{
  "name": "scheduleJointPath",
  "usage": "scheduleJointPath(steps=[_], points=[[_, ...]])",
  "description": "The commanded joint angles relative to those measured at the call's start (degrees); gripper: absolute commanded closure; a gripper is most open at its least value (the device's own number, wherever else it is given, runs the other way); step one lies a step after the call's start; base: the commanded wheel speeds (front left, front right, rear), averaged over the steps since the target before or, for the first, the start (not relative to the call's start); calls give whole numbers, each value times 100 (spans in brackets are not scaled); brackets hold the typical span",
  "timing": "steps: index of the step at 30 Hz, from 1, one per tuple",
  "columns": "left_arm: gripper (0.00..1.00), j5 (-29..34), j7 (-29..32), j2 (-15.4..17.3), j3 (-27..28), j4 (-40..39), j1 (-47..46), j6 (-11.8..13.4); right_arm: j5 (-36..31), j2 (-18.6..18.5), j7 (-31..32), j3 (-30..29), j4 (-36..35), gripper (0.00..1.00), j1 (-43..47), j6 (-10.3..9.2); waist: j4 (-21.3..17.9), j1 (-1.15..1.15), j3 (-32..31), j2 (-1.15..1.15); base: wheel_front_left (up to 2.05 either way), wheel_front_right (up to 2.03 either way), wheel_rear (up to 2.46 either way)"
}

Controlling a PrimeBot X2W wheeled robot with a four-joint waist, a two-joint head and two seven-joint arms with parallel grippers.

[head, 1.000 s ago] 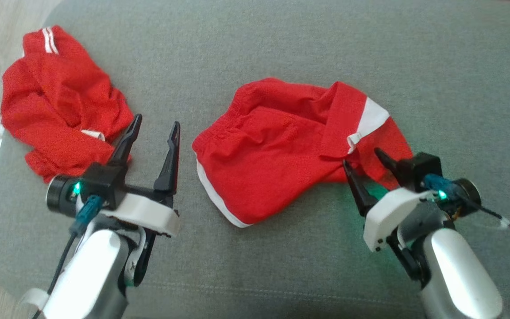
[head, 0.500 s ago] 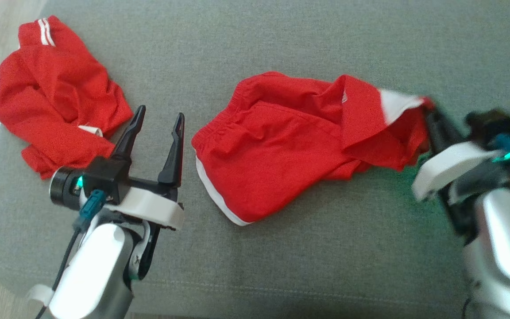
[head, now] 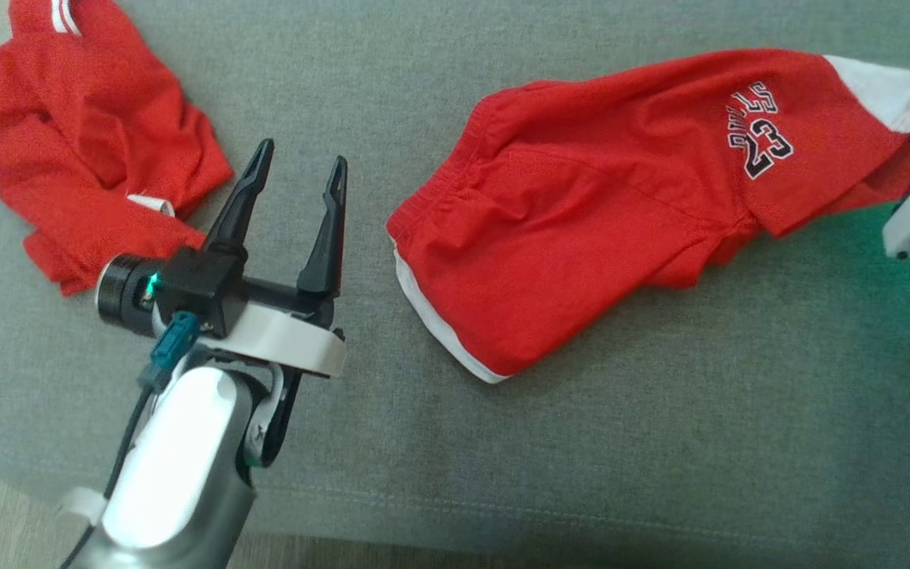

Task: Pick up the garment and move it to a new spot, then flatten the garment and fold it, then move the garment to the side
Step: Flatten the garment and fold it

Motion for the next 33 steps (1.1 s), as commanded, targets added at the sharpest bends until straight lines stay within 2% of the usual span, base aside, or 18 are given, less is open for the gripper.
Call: scheduleJointPath(steps=[1, 2, 7, 12, 18, 25, 33], points=[[0, 44, -70, 79, 223, -191, -204, -24, 26, -72, -78, 102, -134, 31, -144, 43, 6, 0, 41, 0, 0, 0, 0], [0, 60, -70, 59, 238, -189, -212, -32, 42, -68, -155, 100, 13, 0, -182, 43, -3, 0, 62, 0, 0, 0, 0], [0, 124, -70, -17, 308, -138, -199, -93, 28, -33, -619, 16, 515, 0, -191, 43, -76, 0, 56, 0, 0, 0, 0], [0, 162, -70, -30, 393, -39, -76, -139, 107, 115, -1081, -3, 362, 0, 216, 43, -196, 0, -179, 0, 0, 0, 0], [0, 146, -70, 18, 580, -31, 196, -119, 232, 478, -1404, 134, -807, 0, 1059, 43, -369, 0, -511, 0, 0, 0, 0], [0, 131, -70, 100, 730, -37, 484, -94, 234, 944, -1116, 374, -2350, 0, 2146, 43, -494, 0, -807, 0, 0, 0, 0], [0, 127, -70, 210, 779, -34, 701, -74, 322, 1200, -725, 611, -3196, 0, 2928, 43, -578, 0, -958, 0, 0, 0, 0]])
